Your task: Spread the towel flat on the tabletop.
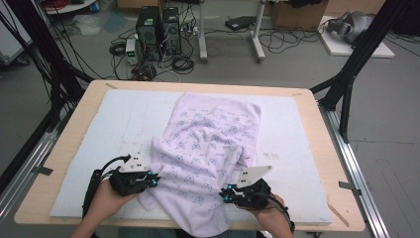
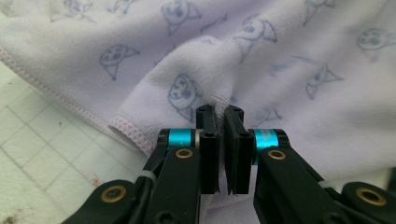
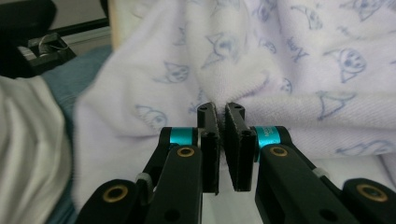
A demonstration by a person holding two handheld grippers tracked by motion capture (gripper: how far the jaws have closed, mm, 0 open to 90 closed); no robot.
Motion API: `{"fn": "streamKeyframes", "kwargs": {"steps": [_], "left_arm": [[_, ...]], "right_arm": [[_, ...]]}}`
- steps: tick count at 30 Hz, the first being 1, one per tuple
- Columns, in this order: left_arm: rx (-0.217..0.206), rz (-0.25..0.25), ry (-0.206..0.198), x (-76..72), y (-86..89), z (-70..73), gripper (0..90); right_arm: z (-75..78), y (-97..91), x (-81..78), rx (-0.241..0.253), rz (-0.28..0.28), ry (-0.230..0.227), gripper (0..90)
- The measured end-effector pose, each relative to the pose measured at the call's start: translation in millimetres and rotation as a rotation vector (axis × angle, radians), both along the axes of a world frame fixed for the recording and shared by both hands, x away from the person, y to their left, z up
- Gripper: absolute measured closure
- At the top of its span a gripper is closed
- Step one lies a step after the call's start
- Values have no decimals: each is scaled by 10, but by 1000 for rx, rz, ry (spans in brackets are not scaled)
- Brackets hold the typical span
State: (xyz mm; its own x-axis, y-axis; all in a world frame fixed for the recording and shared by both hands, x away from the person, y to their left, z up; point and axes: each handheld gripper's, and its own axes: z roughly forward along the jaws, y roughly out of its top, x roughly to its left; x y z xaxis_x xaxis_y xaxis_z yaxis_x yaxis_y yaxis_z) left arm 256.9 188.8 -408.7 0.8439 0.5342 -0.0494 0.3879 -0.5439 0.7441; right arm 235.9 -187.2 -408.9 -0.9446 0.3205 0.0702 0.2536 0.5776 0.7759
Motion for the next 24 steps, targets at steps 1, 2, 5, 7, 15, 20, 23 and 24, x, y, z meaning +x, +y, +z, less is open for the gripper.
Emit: {"fn": "streamKeyframes", "kwargs": {"steps": [1,2,5,7,15,20,23,24], "left_arm": [[-9,-12,-2,-24,-8,27,853],[-18,-16,-6,-47,-18,52,853],[3,-9,-30,-57,-31,85,853],[10,12,-27,-21,-4,62,853],[60,140,36,259,212,-217,851],[34,141,19,228,233,-152,683],[0,143,1,217,259,-85,623],[-7,146,-5,222,266,-67,617]], "right_arm": [[61,-28,-43,1,4,-11,852],[123,-45,-83,4,6,-19,851],[242,-21,-116,-34,7,-62,850],[243,40,-39,-46,3,-71,850],[-73,388,464,-55,-21,-15,841],[-99,369,508,-37,-57,-3,718],[16,203,383,6,-74,-42,726],[35,147,337,2,-82,-50,750]]}}
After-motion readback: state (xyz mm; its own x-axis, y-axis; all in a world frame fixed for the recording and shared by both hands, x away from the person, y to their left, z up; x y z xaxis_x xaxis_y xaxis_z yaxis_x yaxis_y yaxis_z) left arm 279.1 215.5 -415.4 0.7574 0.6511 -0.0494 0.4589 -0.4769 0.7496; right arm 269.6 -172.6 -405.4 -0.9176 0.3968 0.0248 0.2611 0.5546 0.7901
